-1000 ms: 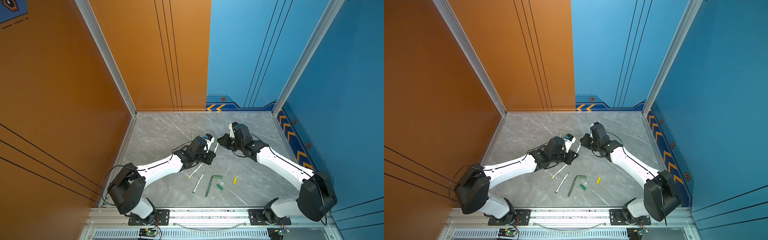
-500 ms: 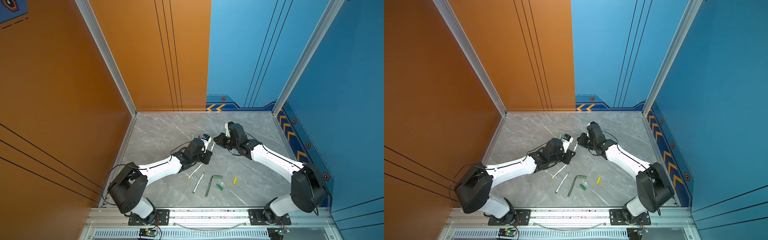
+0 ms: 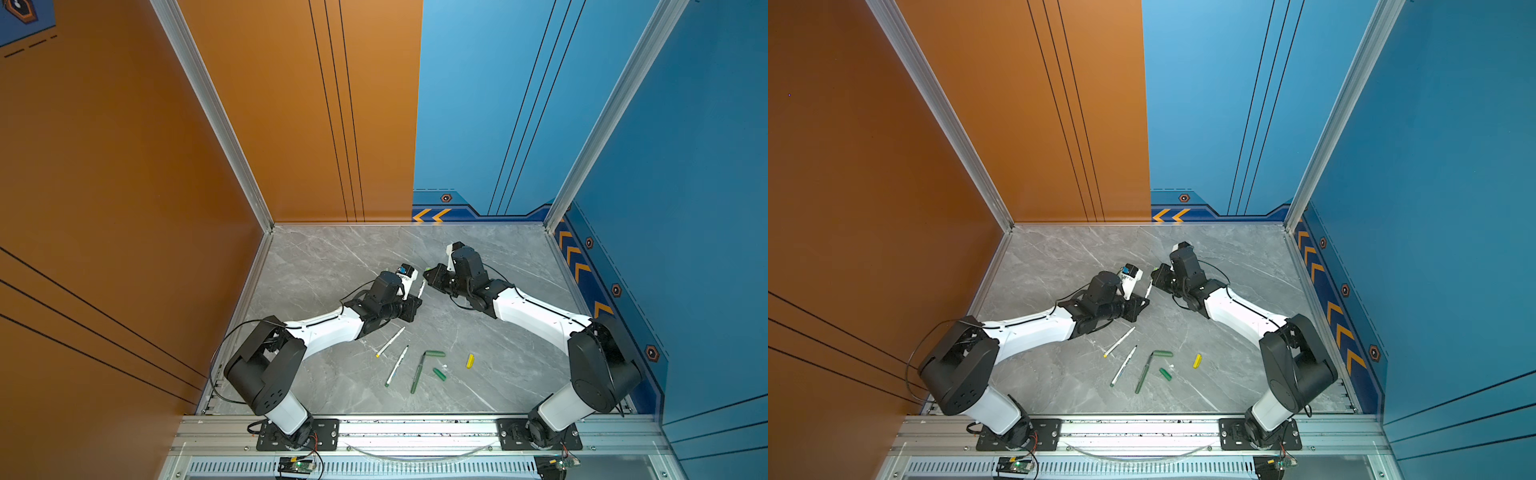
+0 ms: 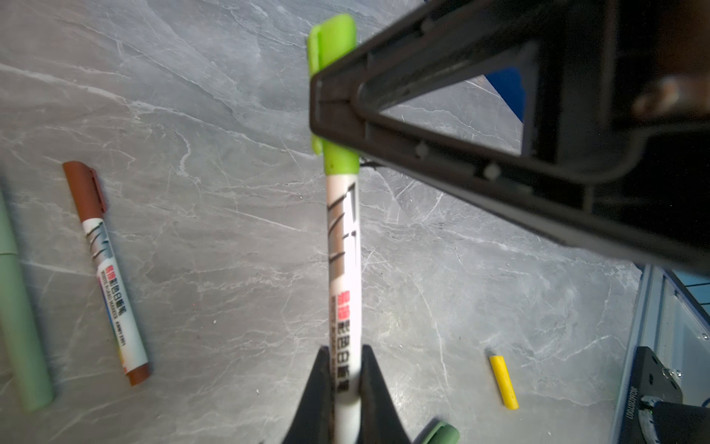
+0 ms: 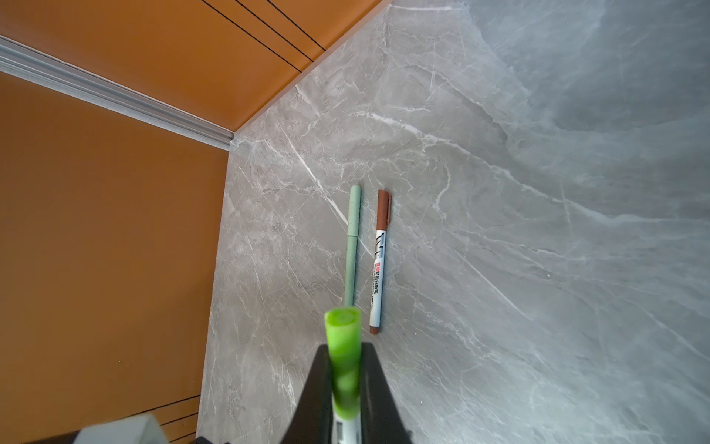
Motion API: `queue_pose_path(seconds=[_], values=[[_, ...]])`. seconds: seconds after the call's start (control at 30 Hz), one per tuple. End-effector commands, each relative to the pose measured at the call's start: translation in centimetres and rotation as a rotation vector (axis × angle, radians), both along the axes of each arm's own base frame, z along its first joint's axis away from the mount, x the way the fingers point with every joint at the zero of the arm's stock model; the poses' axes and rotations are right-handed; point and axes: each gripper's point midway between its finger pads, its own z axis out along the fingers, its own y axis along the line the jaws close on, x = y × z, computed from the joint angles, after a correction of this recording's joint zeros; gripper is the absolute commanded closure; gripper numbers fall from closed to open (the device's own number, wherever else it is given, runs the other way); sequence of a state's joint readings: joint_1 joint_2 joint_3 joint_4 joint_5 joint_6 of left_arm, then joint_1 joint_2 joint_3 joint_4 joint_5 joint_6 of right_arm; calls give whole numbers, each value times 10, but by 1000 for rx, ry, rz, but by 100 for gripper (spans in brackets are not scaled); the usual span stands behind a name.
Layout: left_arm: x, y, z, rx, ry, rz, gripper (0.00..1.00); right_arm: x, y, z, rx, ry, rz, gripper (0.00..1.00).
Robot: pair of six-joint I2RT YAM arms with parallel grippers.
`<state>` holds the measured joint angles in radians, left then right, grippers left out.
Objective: Insert pens into pen caps
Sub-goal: Put on the pen cap to the pen, then place the pen at the center of the table.
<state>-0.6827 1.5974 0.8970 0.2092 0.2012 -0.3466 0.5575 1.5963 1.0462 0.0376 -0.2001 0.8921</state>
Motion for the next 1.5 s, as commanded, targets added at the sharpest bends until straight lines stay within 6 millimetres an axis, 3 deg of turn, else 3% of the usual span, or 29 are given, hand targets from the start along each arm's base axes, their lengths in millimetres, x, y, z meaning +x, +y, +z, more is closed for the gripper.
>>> queue_pose_path(seconds=[0.0,0.2,0.27,0.37,0.53,0.63,0.8,1.03,1.27,1.47], values=[[35,-27,185,-398,-501,-21,100,-106,42,-72,-31,388,290,100],[38,-21,182,-417,-465,3,100,-93,39,-56,-18,344,284,100],[36,-20,173,-420,-433,-2,100,-80,31,-41,-5,296,263,100],[31,-19,143,-412,-348,4,100,-49,12,-1,10,168,208,100],[14,-17,82,-402,-146,24,100,-17,-12,68,17,-43,159,79],[1,-21,60,-401,-67,11,100,-15,-15,84,2,-106,180,65],[-7,-20,64,-418,-53,24,100,-24,-11,71,-45,-101,212,56],[-13,-26,75,-446,-55,14,100,-32,-6,40,-165,-79,223,56],[-11,-24,74,-455,-40,44,100,-32,-3,33,-214,-89,217,76],[-6,-21,70,-455,-28,81,100,-34,-5,35,-249,-115,193,82]])
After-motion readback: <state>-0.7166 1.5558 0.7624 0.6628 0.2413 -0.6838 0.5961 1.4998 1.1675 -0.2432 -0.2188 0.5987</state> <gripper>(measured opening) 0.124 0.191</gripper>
